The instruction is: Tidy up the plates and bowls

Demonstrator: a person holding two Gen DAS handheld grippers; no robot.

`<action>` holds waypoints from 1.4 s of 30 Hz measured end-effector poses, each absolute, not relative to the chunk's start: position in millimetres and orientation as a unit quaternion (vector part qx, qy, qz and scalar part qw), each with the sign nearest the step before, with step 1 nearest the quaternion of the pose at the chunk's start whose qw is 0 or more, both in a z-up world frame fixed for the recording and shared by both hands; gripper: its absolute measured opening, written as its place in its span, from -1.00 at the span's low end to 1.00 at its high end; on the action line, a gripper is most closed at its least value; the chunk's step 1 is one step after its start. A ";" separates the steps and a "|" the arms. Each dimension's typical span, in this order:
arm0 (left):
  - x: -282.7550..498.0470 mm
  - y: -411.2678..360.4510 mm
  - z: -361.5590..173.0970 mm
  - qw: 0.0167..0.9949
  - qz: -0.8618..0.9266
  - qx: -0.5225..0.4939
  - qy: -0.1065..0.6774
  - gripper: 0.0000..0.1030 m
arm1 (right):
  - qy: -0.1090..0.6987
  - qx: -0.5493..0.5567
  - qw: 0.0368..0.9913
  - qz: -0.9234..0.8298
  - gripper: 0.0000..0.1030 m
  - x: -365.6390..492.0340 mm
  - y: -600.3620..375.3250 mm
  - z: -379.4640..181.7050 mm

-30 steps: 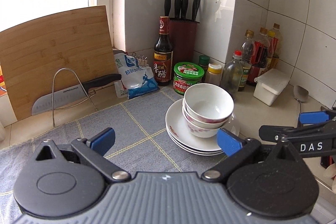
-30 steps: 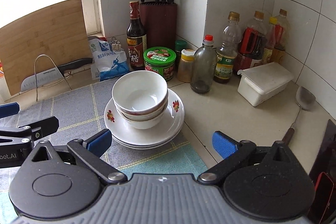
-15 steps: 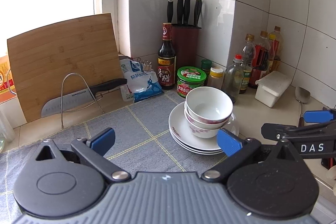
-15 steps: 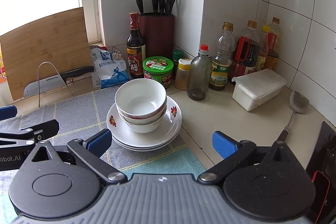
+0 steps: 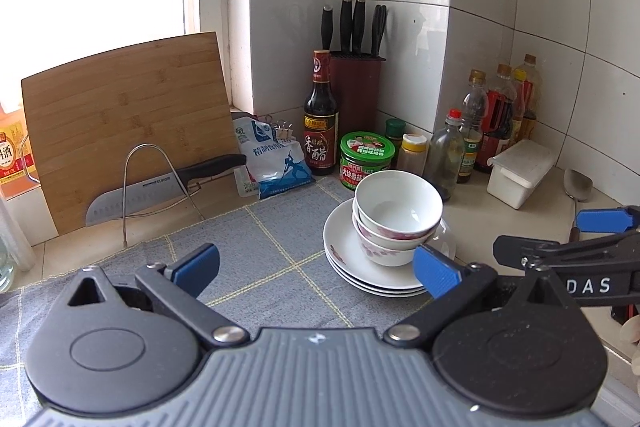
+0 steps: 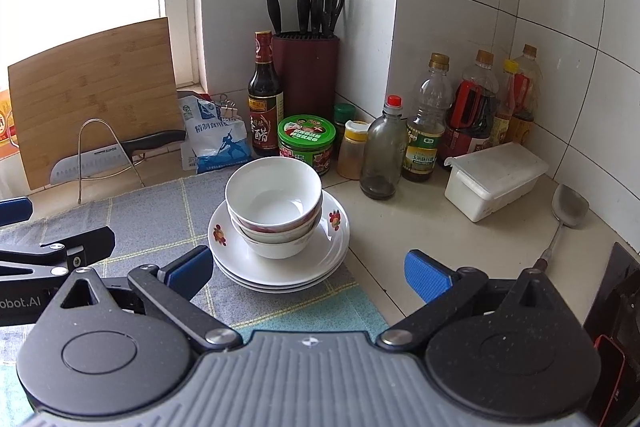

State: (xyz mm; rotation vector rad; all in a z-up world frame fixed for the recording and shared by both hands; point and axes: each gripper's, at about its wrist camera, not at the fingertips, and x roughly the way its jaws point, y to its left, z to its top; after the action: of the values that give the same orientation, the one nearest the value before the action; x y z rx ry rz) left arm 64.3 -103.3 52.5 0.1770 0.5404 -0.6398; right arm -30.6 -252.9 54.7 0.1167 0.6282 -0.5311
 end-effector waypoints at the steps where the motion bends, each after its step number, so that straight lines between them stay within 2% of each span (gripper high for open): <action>1: 63.7 -103.1 52.9 0.910 -0.310 0.086 0.262 0.99 | 0.304 0.056 0.915 -0.258 1.00 -31.2 -252.9 55.0; 42: 70.5 -105.3 54.9 0.909 -0.315 0.085 0.260 0.99 | 0.300 0.037 0.913 -0.273 1.00 -23.9 -251.5 61.2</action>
State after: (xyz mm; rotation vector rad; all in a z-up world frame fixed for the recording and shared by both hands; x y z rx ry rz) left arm 70.5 -105.3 54.9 0.1749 0.5368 -0.6490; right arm -23.9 -251.5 61.2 0.0768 0.6183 -0.5623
